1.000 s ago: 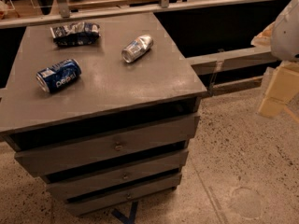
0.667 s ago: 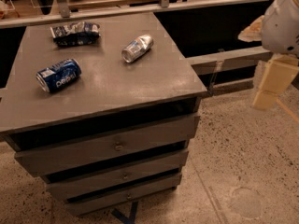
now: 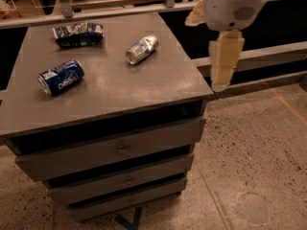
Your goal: Move redbull can near blue chip bag
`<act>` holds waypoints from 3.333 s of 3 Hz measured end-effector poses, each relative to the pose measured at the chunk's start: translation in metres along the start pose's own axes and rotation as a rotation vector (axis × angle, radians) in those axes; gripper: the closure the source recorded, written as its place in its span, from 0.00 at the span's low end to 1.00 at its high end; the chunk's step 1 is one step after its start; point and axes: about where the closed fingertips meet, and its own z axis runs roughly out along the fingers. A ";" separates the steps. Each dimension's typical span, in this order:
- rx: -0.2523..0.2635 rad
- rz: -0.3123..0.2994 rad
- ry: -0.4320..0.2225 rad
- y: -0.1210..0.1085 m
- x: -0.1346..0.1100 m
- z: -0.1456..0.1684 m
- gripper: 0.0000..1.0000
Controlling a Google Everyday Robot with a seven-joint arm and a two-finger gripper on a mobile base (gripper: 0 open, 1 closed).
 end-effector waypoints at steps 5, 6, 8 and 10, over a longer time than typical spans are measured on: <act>0.085 -0.296 -0.029 -0.161 -0.085 0.050 0.00; 0.108 -0.258 -0.027 -0.177 -0.056 0.063 0.00; 0.124 -0.372 -0.119 -0.210 -0.008 0.095 0.00; 0.085 -0.553 -0.027 -0.235 -0.015 0.135 0.00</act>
Offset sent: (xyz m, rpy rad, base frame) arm 0.1240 0.0970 -0.0011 -0.0966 0.0528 0.3360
